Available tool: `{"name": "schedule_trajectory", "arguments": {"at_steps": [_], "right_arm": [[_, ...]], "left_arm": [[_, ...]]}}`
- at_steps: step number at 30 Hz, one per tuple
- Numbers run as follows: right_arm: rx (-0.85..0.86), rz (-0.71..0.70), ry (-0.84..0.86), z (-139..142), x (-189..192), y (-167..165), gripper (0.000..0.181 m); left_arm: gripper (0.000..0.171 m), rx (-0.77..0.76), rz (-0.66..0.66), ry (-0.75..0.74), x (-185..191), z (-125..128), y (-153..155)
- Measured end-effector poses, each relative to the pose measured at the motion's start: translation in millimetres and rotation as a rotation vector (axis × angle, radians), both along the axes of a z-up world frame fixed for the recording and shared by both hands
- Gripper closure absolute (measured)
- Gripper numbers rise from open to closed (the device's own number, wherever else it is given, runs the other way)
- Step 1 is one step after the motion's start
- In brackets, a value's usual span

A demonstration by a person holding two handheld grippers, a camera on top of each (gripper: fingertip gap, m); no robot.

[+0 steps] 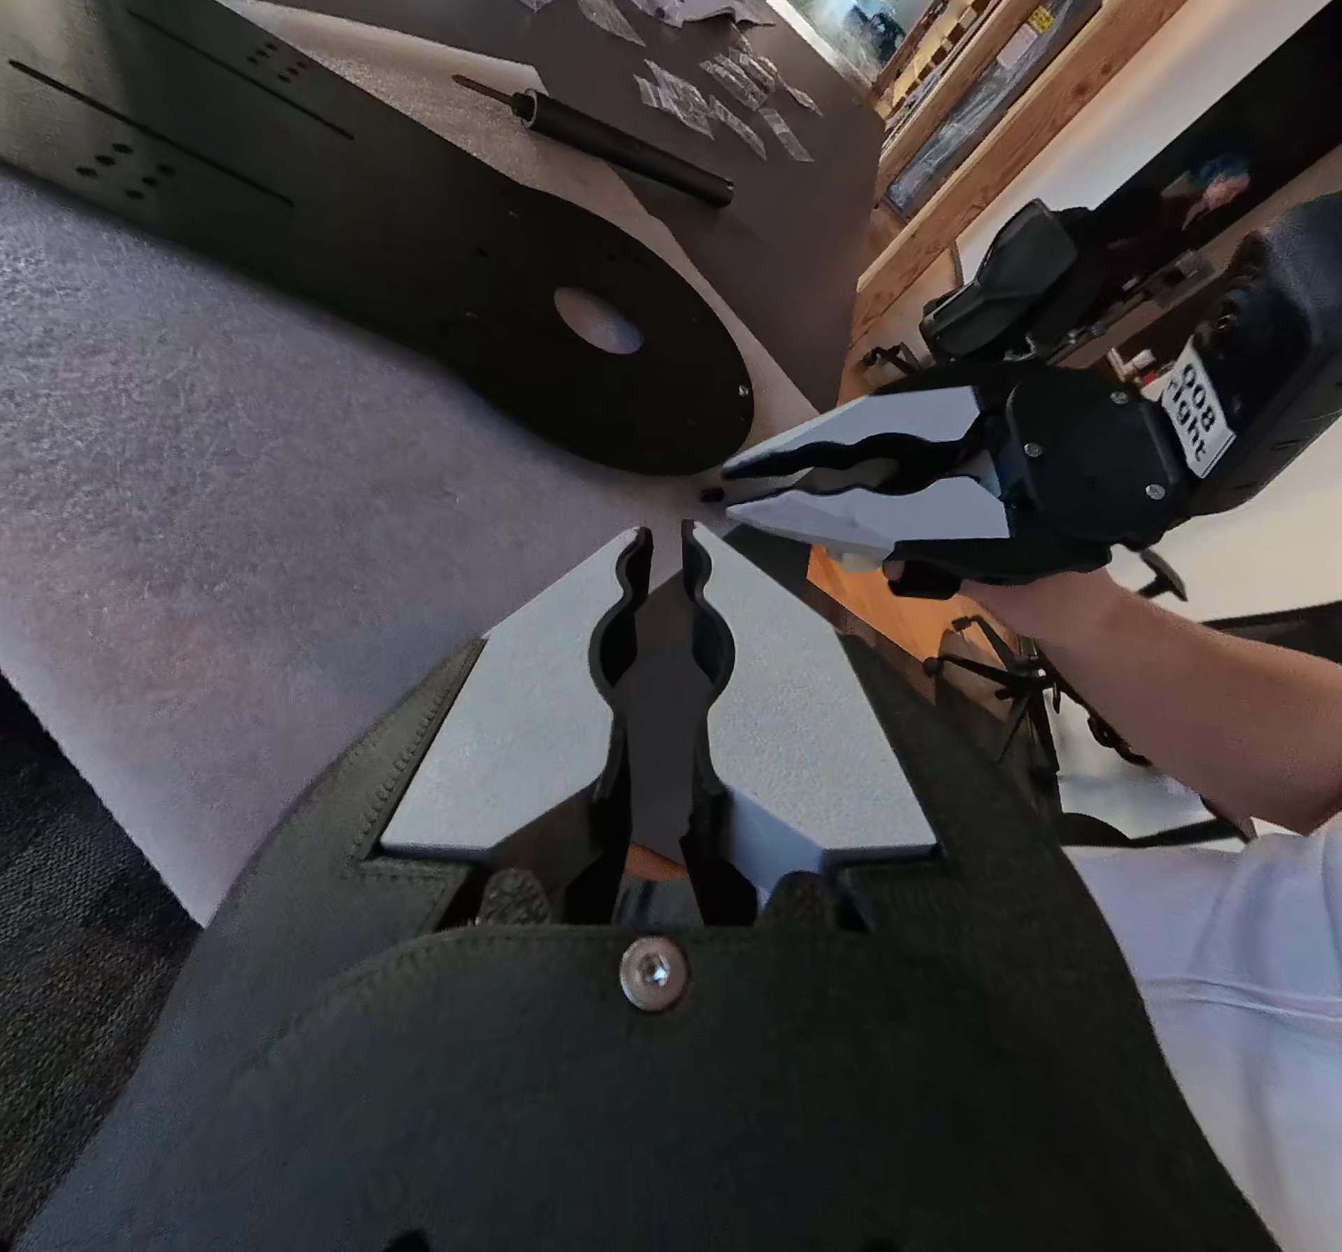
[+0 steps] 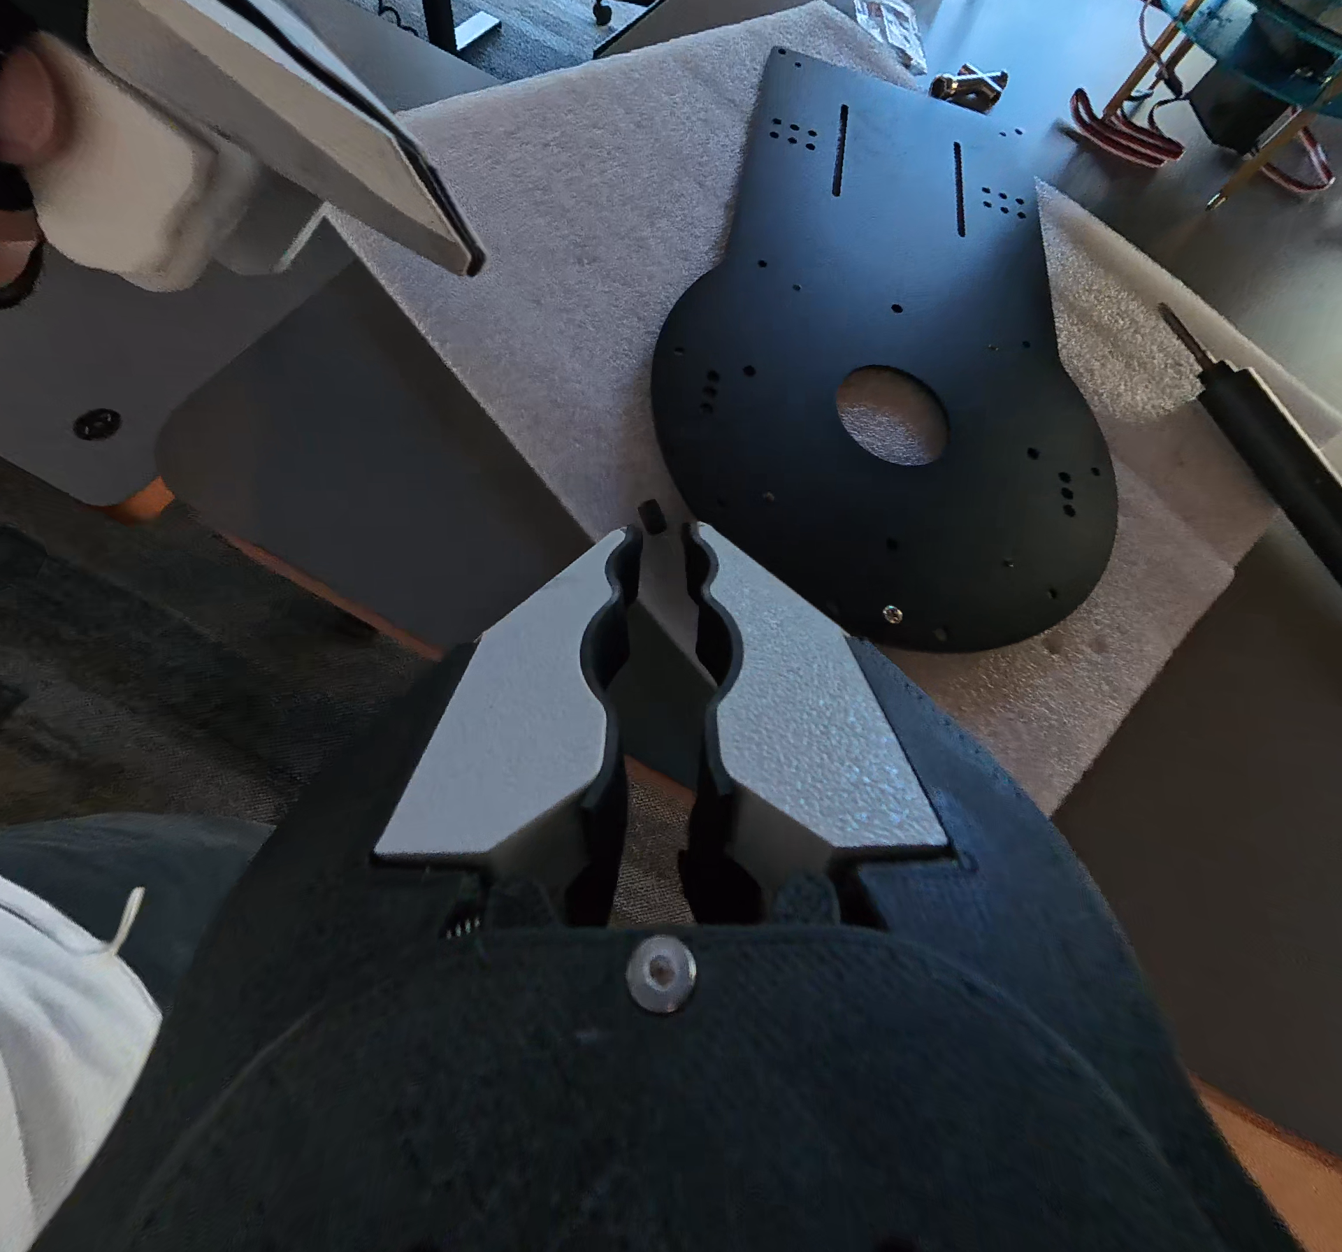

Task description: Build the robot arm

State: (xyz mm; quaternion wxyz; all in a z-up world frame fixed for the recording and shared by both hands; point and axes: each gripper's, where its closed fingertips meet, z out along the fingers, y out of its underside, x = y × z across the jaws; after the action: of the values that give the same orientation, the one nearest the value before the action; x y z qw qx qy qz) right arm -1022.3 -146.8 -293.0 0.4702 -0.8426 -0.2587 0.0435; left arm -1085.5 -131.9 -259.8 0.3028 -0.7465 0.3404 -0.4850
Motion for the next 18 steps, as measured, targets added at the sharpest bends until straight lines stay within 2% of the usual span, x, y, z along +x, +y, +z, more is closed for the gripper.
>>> {"name": "schedule_trajectory", "arguments": {"at_steps": [6, 10, 12, 14, 18], "right_arm": [[0.084, 0.097, -0.002, 20.1, 19.0, -16.1, 0.167], [0.112, 0.146, -0.046, 26.8, 44.8, -13.8, 0.167], [0.128, 0.176, -0.019, 34.3, 59.4, -10.9, 0.168], [0.122, 0.2, 0.014, 37.9, 77.1, -8.1, 0.168], [0.122, 0.273, 0.074, 41.8, 107.8, -8.6, 0.168]], "left_arm": [[0.164, 0.029, 0.003, 0.052, -0.7, -8.6, -12.2], [0.162, 0.086, 0.029, 0.074, 17.7, -6.5, -19.9], [0.16, 0.159, 0.057, 0.108, 31.4, -5.7, -24.2], [0.14, 0.28, 0.143, 0.208, 38.8, -9.1, -20.1], [0.149, 0.444, 0.28, 0.361, 51.8, -10.5, -19.8]]}}
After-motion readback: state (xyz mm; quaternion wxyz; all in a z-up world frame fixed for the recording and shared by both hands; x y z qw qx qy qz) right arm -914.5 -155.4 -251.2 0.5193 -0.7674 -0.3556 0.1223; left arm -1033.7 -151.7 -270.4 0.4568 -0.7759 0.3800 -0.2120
